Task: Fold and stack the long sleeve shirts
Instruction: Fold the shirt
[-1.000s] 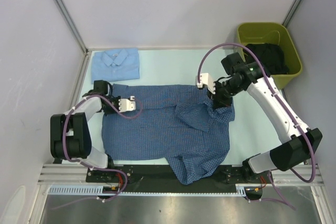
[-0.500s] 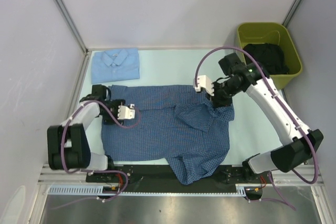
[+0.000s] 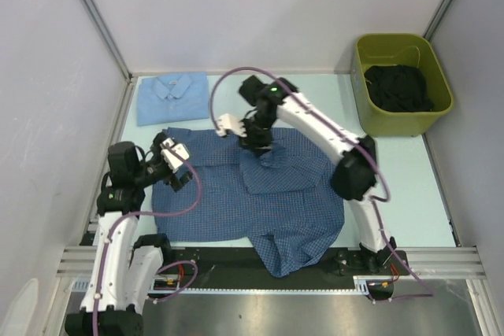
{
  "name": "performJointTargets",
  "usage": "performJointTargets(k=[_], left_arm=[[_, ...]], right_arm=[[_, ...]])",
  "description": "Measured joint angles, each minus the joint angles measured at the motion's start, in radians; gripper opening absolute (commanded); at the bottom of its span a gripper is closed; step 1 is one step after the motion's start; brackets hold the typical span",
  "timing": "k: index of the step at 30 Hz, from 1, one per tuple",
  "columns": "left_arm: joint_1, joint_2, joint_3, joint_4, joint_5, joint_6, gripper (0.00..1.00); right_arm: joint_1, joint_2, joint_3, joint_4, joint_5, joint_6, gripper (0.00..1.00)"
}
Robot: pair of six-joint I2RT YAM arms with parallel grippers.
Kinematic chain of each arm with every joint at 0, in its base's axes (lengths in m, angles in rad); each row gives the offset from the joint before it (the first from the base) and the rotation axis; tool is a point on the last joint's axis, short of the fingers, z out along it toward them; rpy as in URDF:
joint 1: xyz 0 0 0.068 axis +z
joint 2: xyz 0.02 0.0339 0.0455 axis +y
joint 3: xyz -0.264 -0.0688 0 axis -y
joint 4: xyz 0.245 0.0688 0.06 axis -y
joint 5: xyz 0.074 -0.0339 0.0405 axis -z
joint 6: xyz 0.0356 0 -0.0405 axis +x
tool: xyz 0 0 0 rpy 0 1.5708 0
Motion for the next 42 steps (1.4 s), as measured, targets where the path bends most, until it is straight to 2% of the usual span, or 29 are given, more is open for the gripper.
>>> performJointTargets(k=[1,4,6,10,15,18,24,31,33,37,42], left_arm=[[0.0,-0.03,-0.028,0.019,0.001,-0.064,0.99],[0.0,-0.069,-0.085,0.026,0.002,-0.173,0.99],[0.0,-0.056,-0.099,0.021,0.007,-0.204,0.99],[-0.028,0.045,-0.098,0.027,0.028,-0.227,0.99],[-0.274,0.255,-0.072,0.116,-0.111,-0.259,1.0],[-0.357,0.356,-0.04,0.187,-0.182,-0.264,0.99],[-0.373,0.624,0.201,0.182,-0.225,-0.208,0.99],[-0.378,0.889,0.502,0.062,-0.206,-0.099,0.99],[-0.381,1.004,0.622,0.014,-0.206,-0.057,0.95],[-0.383,1.114,0.732,-0.045,-0.204,-0.024,0.8],[-0.388,1.259,0.883,-0.13,-0.175,0.018,0.77]], right_arm=[[0.022,0.069,0.084,-0.003,-0.008,0.017,0.98],[0.061,0.211,0.263,0.031,-0.066,0.085,1.0],[0.062,0.219,0.263,0.033,-0.119,0.134,1.0],[-0.05,0.098,0.065,0.037,-0.254,0.251,1.0],[-0.365,-0.113,-0.253,0.113,-0.378,0.38,0.91],[-0.492,-0.182,-0.373,0.137,-0.409,0.416,0.83],[-0.526,-0.233,-0.578,0.184,-0.449,0.436,0.74],[-0.524,-0.235,-0.652,0.239,-0.453,0.439,0.62],[-0.524,-0.235,-0.67,0.258,-0.453,0.445,0.6],[-0.524,-0.237,-0.706,0.29,-0.454,0.462,0.59],[-0.524,-0.237,-0.731,0.309,-0.452,0.477,0.59]])
